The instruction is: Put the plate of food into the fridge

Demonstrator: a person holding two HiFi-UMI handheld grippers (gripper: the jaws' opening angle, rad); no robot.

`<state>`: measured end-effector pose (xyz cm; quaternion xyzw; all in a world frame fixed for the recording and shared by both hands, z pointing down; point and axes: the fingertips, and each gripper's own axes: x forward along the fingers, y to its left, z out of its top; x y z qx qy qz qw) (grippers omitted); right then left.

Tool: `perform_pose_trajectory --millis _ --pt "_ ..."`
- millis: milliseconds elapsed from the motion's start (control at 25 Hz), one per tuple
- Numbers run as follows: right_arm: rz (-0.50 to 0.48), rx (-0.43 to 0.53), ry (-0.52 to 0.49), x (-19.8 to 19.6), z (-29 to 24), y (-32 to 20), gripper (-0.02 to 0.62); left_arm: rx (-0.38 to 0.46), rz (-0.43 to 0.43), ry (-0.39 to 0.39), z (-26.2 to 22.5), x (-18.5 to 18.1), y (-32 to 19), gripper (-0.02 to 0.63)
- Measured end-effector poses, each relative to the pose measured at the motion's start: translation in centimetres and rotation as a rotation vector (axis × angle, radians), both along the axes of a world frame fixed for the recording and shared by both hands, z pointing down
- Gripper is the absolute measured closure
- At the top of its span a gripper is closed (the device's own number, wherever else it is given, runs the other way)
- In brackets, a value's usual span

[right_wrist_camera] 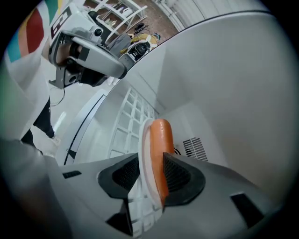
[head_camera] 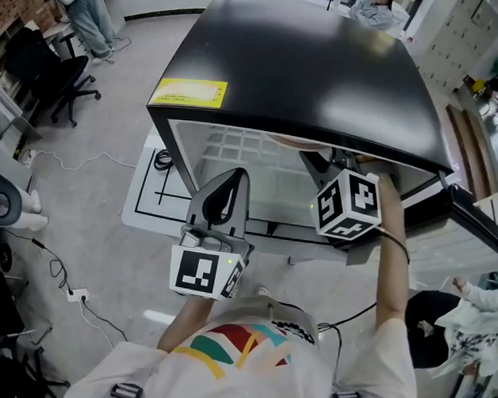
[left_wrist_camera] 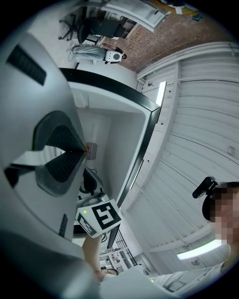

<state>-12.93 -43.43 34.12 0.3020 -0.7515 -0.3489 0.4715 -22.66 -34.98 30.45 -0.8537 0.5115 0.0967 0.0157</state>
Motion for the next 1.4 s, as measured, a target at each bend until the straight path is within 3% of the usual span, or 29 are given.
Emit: perform_pose_trajectory --millis 280,560,760,1400 --pt "0.010 -0.085 -0.087 0.0 -0.4 0.2 0.439 0.017 0.010 0.010 -0.6 0.5 0.3 0.600" --pt "-0.010 -0.075 0.018 0.6 -0.3 0.7 0.417 0.021 -0.012 0.020 -1.0 -0.3 0.0 0.600" --pt "-0.075 -0.161 -0.073 -0.4 -1.3 2.6 0.394 0.029 -0.005 0.032 -1.5 -0.2 -0.1 0.600" --pt "-0.049 -0.012 -0.090 0.4 -3.4 4.2 0.394 0.065 0.031 0.031 -3.1 1.2 0.8 0.600"
